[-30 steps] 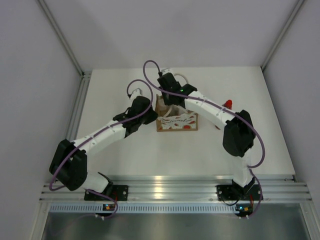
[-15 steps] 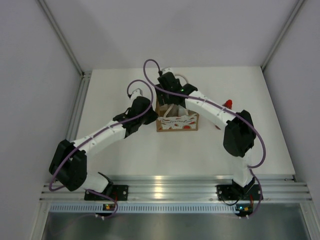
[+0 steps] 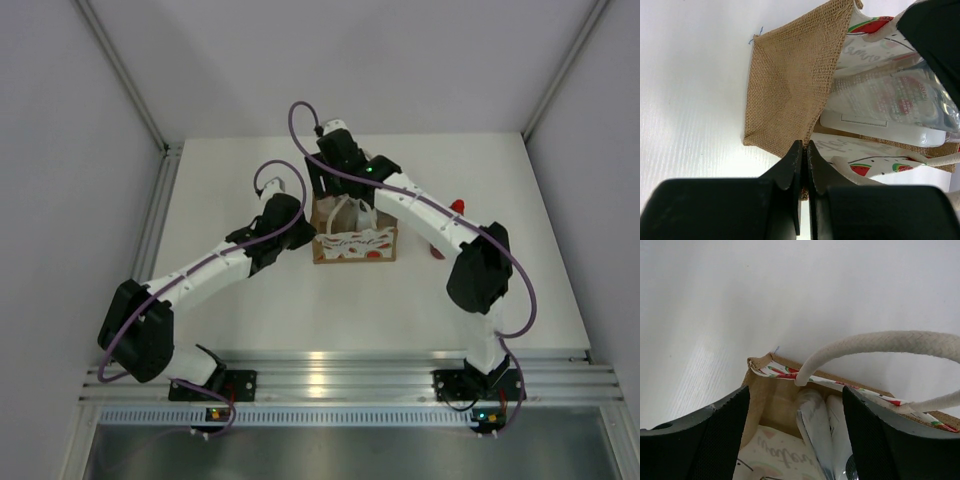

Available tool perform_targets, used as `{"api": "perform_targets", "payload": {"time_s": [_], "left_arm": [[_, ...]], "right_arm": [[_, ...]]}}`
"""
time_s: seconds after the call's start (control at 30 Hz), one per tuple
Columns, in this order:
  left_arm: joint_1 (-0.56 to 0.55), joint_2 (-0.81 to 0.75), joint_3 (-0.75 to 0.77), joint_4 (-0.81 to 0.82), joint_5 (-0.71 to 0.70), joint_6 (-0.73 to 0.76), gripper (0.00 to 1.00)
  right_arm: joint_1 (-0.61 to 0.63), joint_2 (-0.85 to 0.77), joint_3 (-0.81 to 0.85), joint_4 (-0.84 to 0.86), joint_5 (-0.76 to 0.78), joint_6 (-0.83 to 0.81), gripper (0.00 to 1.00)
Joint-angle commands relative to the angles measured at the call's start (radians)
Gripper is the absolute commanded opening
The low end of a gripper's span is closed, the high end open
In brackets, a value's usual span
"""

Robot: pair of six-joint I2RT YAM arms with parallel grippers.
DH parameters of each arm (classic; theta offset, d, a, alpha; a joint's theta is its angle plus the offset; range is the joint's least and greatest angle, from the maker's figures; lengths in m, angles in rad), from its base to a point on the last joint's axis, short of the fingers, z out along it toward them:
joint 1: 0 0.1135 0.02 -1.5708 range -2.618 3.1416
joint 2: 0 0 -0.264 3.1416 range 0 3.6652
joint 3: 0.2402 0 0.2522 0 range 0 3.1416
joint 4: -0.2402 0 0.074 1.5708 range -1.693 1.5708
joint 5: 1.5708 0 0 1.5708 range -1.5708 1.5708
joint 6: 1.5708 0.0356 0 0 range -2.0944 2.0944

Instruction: Take the personal care products out of the canvas bag

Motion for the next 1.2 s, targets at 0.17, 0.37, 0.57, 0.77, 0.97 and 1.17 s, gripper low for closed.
{"api": "perform_targets", "payload": {"time_s": [0.17,0.37,0.57,0.77,0.97,1.17], "left_arm": [[0.003,-0.004,-0.026,-0.057,-0.012,0.018,0.00],[0.002,-0.026,-0.034,-0.059,-0.013,0.020,0.00],[0.003,-0.029,-0.038,-0.057,-0.013,0.023,0.00],[0.003,-0.016,-0.031,-0.057,-0.013,0.014,0.00],[0.003,0.003,-0.011,-0.059,-0.005,0.009,0.00],[0.003,0.010,-0.009,-0.057,-0.012,0.003,0.00]], "right_arm": [[-0.018,-0.053,0.061,-0.055,-0.053,-0.040,0.67],[-0.073,0.061,0.192,-0.122,-0.100,-0.072,0.47],[-0.110,0.101,0.274,-0.203,-0.193,-0.112,0.43],[-0.103,0.066,0.188,-0.222,-0.189,-0.103,0.37],[-0.072,0.021,0.150,-0.220,-0.132,-0.104,0.37],[-0.061,0.003,0.136,-0.219,-0.123,-0.103,0.37]]}}
